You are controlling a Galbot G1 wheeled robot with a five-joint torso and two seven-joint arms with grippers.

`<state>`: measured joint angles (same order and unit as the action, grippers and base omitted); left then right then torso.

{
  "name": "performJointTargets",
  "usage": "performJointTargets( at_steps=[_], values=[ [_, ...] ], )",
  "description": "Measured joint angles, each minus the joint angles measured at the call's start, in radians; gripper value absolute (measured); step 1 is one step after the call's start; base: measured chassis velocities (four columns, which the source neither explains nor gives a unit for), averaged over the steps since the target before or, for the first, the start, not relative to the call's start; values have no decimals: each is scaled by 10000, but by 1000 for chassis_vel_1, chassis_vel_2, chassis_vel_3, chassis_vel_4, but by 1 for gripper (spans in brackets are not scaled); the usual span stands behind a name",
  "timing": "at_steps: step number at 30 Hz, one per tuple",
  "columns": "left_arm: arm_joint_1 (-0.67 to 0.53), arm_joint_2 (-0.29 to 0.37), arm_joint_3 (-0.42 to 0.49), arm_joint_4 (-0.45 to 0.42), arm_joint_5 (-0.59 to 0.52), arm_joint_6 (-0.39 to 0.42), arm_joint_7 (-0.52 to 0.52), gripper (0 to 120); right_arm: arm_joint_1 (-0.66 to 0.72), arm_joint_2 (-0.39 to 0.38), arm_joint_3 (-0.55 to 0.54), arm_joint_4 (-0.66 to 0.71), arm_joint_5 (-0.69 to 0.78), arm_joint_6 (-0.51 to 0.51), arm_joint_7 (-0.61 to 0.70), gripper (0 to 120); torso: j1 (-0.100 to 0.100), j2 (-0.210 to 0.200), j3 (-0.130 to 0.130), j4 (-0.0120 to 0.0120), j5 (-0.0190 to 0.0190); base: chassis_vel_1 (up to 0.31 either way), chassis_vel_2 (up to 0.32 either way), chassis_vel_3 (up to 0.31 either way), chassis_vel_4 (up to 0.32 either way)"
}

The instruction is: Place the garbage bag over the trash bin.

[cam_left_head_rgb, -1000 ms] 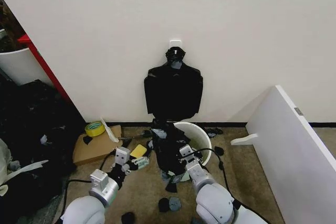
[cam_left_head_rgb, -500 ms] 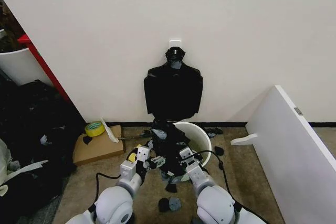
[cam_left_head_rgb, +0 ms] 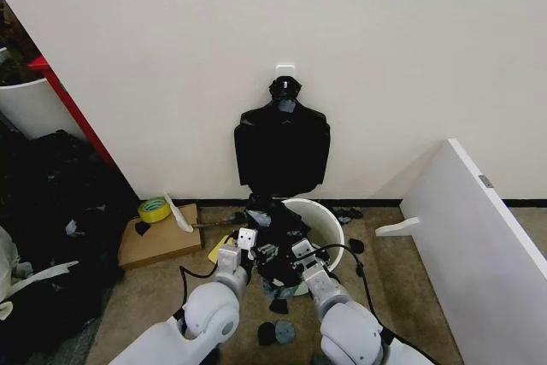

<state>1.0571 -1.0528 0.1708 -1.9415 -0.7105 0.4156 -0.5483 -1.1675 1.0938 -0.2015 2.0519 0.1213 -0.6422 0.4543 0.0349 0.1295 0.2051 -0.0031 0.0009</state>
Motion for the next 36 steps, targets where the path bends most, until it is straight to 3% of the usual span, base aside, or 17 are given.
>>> performJointTargets(
  at_steps=[8, 13, 26, 36],
  values=[
    [-571, -593, 520, 238, -362, 1094, -1181, 67, -10, 44, -30, -63, -3, 0, -4, 0, 0, 0, 0, -1, -1, 0, 0, 0, 0],
    [-851, -735, 748, 325, -1003, 1591, -1926, 48, 7, -1, -29, -75, 1, 0, -1, 0, 0, 0, 0, -2, -1, 0, 0, 0, 0],
    [-966, -858, 567, 508, -1790, 1602, -2557, 8, 0, -15, 1, -66, 19, 68, 22, 0, 0, 0, 0, -3, -3, 0, 0, 0, 0],
    [-667, -688, -229, 387, -1603, 858, -2358, 6, -422, -24, 223, 430, 30, 576, 307, 0, 0, 0, 0, -2, -1, 0, 0, 0, 0]
  ],
)
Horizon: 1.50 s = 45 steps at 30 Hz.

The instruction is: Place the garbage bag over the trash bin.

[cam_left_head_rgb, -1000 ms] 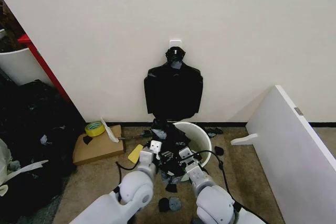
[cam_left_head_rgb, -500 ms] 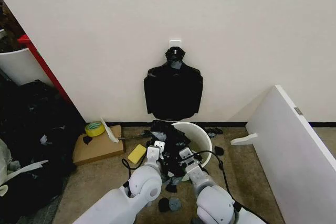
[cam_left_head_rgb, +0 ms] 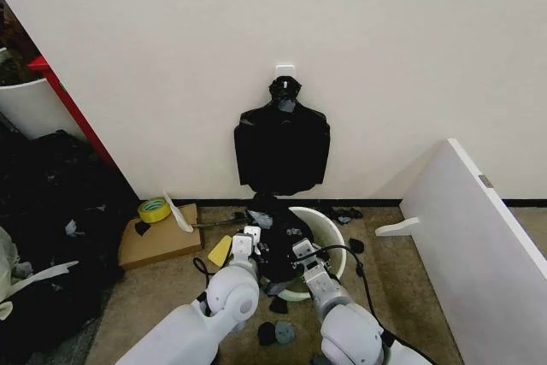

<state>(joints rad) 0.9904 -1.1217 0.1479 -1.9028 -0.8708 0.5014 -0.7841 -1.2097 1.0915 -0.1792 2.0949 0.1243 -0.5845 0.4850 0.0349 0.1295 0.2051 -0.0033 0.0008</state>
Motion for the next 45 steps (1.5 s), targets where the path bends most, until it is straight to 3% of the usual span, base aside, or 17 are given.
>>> performJointTargets(
  at_steps=[9, 18, 31, 38, 45],
  values=[
    [717, 530, -948, -595, 33, -415, 297, 5, -121, -263, 430, 809, 685, 365, 312, 0, 0, 0, 0, 0, -2, 0, 0, 0, 0],
    [1593, 812, -1515, -1211, 316, -1074, 963, 5, 17, -367, 1015, 634, 1484, 446, 492, 0, -1, 0, 0, 0, 1, 0, 0, 0, 0],
    [3124, 1572, -2361, -2318, 1520, -2312, 3455, 5, 313, -1161, 1959, 243, 3029, 52, 364, 0, -1, 0, 0, 1, 1, 0, 0, 0, 0],
    [3695, 1601, -2578, -2640, 2095, -2761, 4107, 5, -153, -1766, 2708, 198, 3285, 55, 8, 0, -1, 0, 0, 2, 4, 0, 0, 0, 0],
    [3923, 1318, -2671, -2848, 1906, -3144, 3861, 5, -636, -2426, 2692, 488, 3606, 136, -431, 0, -1, 0, 0, 2, -1, 0, 0, 0, 0]
  ],
)
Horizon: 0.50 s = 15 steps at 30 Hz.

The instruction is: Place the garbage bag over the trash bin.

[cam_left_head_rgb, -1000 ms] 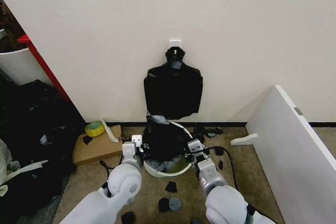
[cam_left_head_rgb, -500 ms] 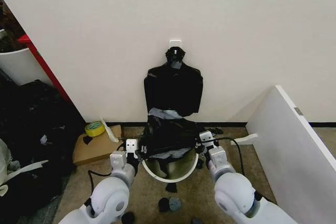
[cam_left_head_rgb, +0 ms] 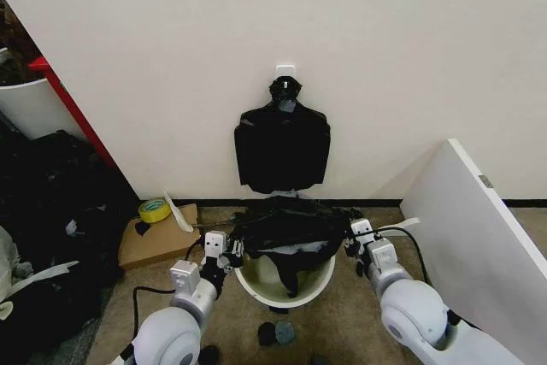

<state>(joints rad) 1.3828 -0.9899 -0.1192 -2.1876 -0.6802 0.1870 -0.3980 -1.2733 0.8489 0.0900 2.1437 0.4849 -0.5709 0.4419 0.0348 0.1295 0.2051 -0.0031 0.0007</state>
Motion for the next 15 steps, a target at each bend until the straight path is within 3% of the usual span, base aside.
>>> performJointTargets(
  at_steps=[15],
  values=[
    [-74, -46, -95, -66, -926, -239, -493, 5, -1226, 58, 250, 538, 398, 752, -387, 0, 0, 0, 0, -2, 0, 0, 0, 0, 0]
  ],
)
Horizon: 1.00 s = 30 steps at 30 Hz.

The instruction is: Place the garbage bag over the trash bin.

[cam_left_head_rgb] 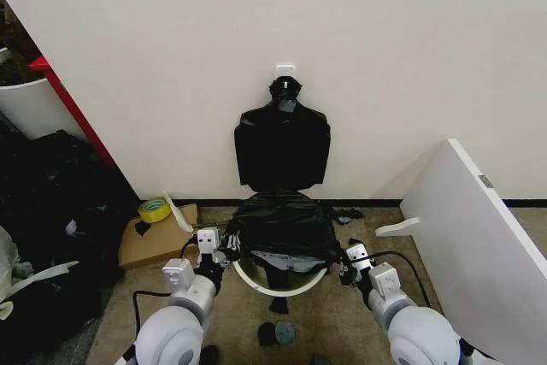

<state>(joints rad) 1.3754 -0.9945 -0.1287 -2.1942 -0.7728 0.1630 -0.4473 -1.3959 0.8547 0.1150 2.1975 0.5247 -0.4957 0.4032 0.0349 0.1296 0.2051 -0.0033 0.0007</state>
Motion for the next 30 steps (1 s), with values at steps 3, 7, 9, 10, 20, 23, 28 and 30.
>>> performJointTargets(
  at_steps=[3, 7, 9, 10, 20, 23, 28, 30],
  values=[
    [-4, 14, 0, 0, -19, 54, 0, 5, -59, 187, 0, 38, 0, 476, 76, 0, 0, 0, 0, 1, 1, 0, 0, 0, 0],
    [22, -8, 28, 1, -10, 147, 1, 5, -286, 433, 205, 348, 537, 684, 186, 3, 0, 0, 0, 1, 1, 0, 0, 0, 0],
    [24, -42, 29, 1, 3, 167, -6, 5, -435, 466, 362, 559, 1045, 639, 302, 10, 0, 0, 0, 0, -1, 0, 0, 0, 0],
    [24, -63, 29, -1, -3, 181, -23, 5, -565, 499, 516, 699, 1355, 622, 364, 15, 0, 0, 0, 0, 0, 0, 0, 0, 0],
    [-73, 45, -70, 78, -483, 265, -280, 5, -988, 919, 1446, 1047, 2636, 697, 1011, 53, 0, 0, 0, 0, 1, 0, 0, 0, 0],
    [-105, 72, -91, 110, -532, 284, -319, 5, -1104, 1001, 1790, 1047, 3000, 715, 1021, 61, 0, 0, 0, 0, 1, 0, 0, 0, 0],
    [-178, 127, -167, 231, -607, 309, -404, 5, -1380, 1102, 2657, 1109, 3538, 900, 992, 82, 0, 0, 0, 0, 2, 0, 0, 0, 0],
    [-182, 137, -177, 248, -615, 313, -407, 5, -1429, 1110, 2815, 1149, 3736, 936, 950, 86, 0, 0, 0, 1, 3, 0, 0, 0, 0]
  ],
)
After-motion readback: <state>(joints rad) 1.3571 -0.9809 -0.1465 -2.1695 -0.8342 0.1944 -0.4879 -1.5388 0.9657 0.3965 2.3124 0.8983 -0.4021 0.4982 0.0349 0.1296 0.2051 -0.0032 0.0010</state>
